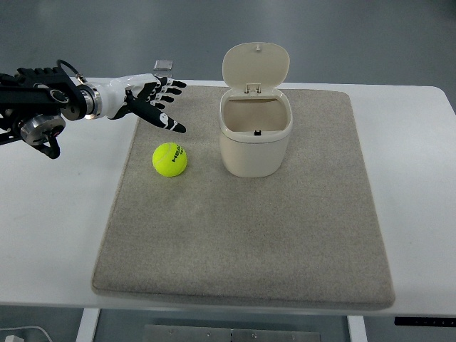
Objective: Put tennis ball into box with left hand
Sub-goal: 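Swing the left hand over and reach down toward the tennis ball, then close the left hand's fingers around the yellow-green tennis ball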
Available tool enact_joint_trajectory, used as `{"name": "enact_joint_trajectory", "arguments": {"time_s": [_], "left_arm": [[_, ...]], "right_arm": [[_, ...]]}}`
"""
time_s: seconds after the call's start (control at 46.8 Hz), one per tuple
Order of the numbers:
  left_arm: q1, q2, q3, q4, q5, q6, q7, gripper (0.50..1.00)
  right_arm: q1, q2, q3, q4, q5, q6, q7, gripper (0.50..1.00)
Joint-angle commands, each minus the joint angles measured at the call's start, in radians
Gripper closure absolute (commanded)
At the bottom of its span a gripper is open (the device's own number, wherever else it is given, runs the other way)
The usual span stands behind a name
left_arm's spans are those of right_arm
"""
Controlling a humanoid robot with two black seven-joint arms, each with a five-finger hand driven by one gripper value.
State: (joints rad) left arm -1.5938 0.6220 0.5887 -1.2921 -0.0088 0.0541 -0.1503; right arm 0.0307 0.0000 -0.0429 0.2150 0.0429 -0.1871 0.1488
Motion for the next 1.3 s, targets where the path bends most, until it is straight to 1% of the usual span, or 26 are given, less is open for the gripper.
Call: {"name": "enact_joint_trajectory", "arguments": {"time_s": [0.0,0.256,0.47,0.94,1.068,1.282], "left_arm": [[-0.005,0.007,0.011,-0.018,0.001,0.000,0.000,0.510],[-0.040,0.005,0.071,-0.049,0.013,0.004,0.000,0.510],[-0.058,0.005,0.117,-0.055,0.113,0.004,0.000,0.512],[-0.054,-0.002,0.129,-0.068,0.161,0.006,0.000,0.510],[-0.049,-0.005,0.129,-0.088,0.162,0.026,0.000,0.512],[-0.048,-0.010,0.132,-0.099,0.170,0.033,0.002,0.512]], "right_arm": [[0.000,0.000,0.000,0.000,0.000,0.000,0.000,0.562],[0.000,0.000,0.000,0.000,0.000,0.000,0.000,0.562],[0.000,0.000,0.000,0.001,0.000,0.000,0.000,0.562],[0.000,0.000,0.000,0.001,0.000,0.000,0.000,0.562],[0.000,0.000,0.000,0.000,0.000,0.000,0.000,0.562],[0.000,0.000,0.000,0.000,0.000,0.000,0.000,0.562]]}}
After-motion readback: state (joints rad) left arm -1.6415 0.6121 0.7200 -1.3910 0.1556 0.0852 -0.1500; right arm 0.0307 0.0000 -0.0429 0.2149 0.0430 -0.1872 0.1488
